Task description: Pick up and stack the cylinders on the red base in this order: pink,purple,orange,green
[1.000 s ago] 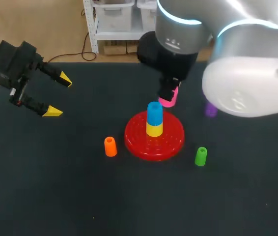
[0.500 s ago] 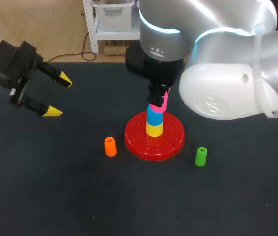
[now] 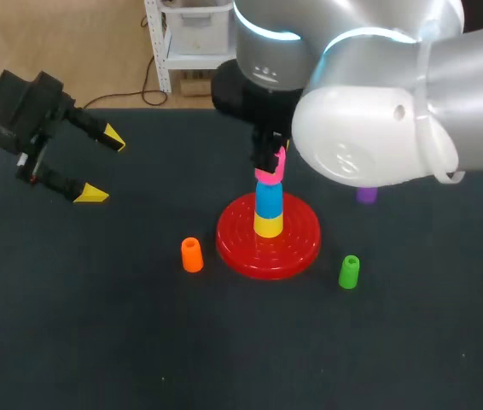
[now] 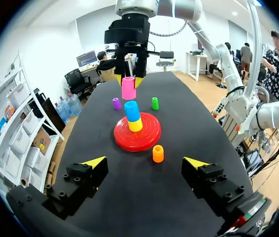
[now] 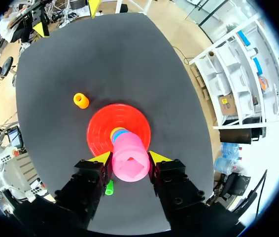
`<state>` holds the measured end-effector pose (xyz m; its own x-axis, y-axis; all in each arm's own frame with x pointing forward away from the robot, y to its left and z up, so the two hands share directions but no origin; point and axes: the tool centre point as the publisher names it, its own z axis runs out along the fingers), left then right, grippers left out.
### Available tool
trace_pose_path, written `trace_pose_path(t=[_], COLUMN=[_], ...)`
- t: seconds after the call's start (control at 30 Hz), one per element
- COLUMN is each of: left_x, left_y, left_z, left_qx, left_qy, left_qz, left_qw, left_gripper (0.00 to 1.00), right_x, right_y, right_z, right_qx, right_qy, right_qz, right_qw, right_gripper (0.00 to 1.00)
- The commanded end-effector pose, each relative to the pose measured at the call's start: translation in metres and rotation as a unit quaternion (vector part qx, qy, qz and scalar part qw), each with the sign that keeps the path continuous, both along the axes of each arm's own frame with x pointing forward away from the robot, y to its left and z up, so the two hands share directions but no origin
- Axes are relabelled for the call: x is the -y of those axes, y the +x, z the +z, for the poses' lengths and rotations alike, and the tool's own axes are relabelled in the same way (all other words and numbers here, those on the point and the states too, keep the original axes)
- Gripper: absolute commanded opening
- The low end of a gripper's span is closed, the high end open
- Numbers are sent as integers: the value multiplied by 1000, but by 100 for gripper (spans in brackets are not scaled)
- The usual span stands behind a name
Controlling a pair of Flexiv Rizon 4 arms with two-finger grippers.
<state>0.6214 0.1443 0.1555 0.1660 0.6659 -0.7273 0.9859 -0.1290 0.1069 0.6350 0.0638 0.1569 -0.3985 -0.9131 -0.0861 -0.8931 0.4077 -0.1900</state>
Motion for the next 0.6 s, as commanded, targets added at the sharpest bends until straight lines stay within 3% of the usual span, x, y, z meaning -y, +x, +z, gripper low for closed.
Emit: trace_pose_path(t=[0.03,0.33,0.6], left_x=[0,0,0], left_y=[1,1,1], left_z=[-1,-1,-1], left_qx=[0,0,0], left_qy=[0,0,0], left_qz=[-1,-1,-1], left_qw=[1000,1000,1000], left_gripper=[100,100,100], right_x=[-3,0,-3], right_y=[0,6,10], right_z=[-1,-12,-10], right_qx=[-1,-26,-27], right_qy=[-9,-9,-11], right_qz=[-1,-7,-3], right_qw=[1000,1000,1000], right_gripper=[0,0,0])
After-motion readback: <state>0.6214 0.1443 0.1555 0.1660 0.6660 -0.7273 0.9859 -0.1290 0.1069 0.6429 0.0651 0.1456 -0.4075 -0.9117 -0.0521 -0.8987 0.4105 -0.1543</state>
